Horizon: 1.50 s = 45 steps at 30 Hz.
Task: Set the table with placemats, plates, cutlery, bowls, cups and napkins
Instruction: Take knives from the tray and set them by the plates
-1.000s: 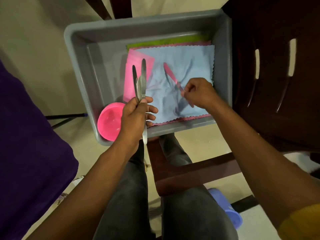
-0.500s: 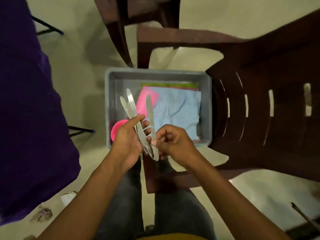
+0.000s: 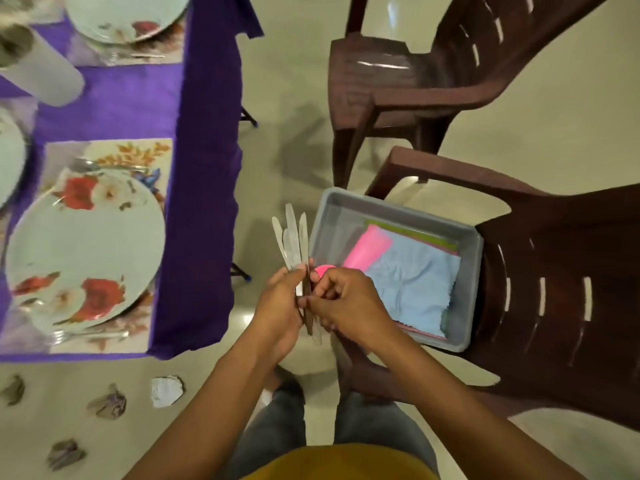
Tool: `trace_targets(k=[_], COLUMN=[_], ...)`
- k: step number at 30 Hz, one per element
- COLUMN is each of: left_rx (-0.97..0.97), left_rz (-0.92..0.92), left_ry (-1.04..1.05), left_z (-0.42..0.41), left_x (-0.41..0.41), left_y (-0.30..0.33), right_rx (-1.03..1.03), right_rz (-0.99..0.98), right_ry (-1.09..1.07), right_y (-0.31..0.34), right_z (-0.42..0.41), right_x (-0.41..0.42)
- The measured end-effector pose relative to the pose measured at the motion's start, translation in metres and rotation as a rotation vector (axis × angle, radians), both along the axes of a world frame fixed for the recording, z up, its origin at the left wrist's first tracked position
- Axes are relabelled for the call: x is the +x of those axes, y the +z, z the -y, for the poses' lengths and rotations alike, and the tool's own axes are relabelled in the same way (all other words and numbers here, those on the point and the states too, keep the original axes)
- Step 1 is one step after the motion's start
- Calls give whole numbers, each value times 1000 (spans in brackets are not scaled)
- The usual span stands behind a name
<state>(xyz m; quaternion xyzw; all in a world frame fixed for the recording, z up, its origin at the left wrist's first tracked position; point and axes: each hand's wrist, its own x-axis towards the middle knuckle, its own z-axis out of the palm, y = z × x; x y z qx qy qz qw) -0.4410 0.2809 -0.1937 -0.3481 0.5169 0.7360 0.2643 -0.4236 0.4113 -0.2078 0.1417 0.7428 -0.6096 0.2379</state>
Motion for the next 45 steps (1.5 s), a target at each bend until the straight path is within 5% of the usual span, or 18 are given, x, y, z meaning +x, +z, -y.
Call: trace_targets(k=[21, 45], left_rx=[-160, -389], left_rz=[-138, -132], left_ry=[96, 214], left_z=[267, 341], left_x=[73, 4], left_y=[55, 57], right_rx=[176, 48], right_rz=[-114, 41], right_ry=[218, 379], right_y=[62, 60], right_z=[248, 369], right_x=[12, -116])
